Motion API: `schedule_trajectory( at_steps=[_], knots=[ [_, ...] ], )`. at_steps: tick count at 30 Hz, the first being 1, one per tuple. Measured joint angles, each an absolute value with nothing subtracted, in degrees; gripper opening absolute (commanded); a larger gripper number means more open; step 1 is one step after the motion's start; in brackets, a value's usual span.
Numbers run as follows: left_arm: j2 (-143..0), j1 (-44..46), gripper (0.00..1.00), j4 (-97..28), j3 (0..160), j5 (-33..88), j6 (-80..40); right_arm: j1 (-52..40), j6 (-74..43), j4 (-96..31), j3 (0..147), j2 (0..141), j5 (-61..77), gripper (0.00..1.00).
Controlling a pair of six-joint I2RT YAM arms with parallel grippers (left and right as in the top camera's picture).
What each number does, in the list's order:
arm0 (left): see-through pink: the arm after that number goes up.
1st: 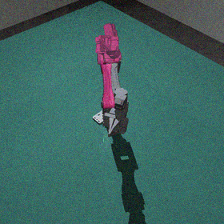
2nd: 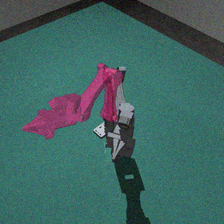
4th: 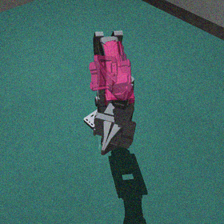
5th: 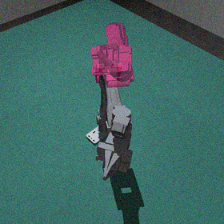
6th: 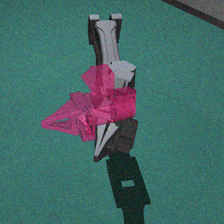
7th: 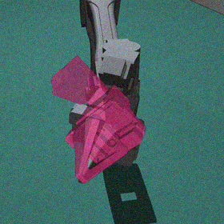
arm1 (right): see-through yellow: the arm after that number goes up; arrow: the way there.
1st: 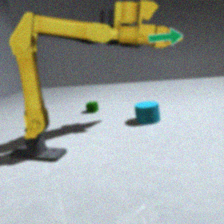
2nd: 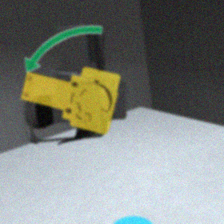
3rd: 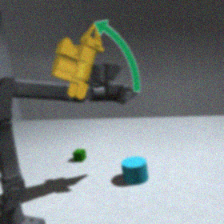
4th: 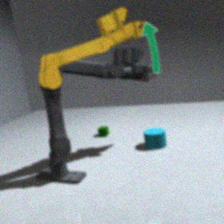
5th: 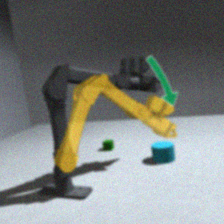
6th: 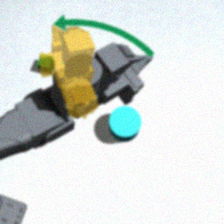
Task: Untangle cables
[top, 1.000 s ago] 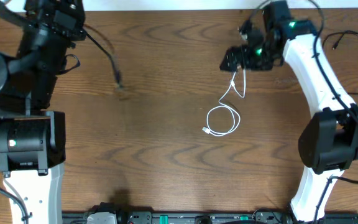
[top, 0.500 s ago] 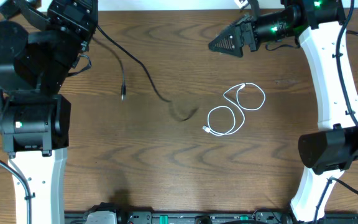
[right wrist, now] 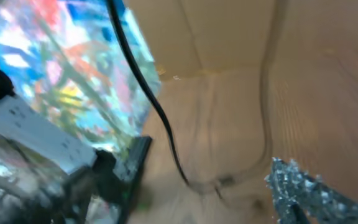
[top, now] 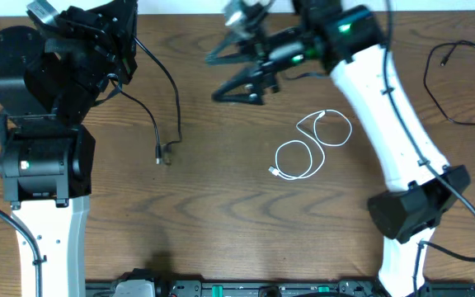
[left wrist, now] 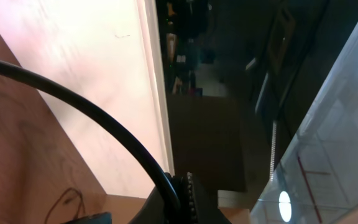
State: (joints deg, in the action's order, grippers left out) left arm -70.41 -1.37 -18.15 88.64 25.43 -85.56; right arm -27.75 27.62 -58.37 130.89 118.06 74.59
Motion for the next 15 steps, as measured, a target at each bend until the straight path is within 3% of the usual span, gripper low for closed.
schedule_trajectory(
  at_steps=[4, 6, 9, 12, 14, 15],
  knots=[
    [-70.41, -1.37, 0.07, -18.17, 88.64, 25.58, -86.72, -31.99, 19.84, -49.17, 131.02, 118.06, 71.94, 0.56],
    [-70.39, -1.34, 0.07, -18.04, 88.64, 25.63, -87.07, -33.39, 15.33, -45.15, 131.07, 118.06, 69.78, 0.28],
    [-70.39, -1.37, 0.07, -18.15, 88.64, 25.61, -87.26, -35.33, 10.50, -42.76, 131.15, 118.06, 66.50, 0.01],
    [-70.39, -1.37, 0.08, -18.13, 88.64, 25.58, -87.26, -36.47, 6.33, -42.74, 131.15, 118.06, 62.46, 0.01],
    [-70.39, -1.37, 0.17, -18.22, 88.64, 25.61, -87.15, -36.32, 3.88, -42.76, 131.17, 118.06, 59.92, 0.01],
    [-70.39, -1.37, 0.28, -18.17, 88.64, 25.61, -86.91, -36.14, 2.87, -42.78, 131.17, 118.06, 58.74, 0.01]
  ],
)
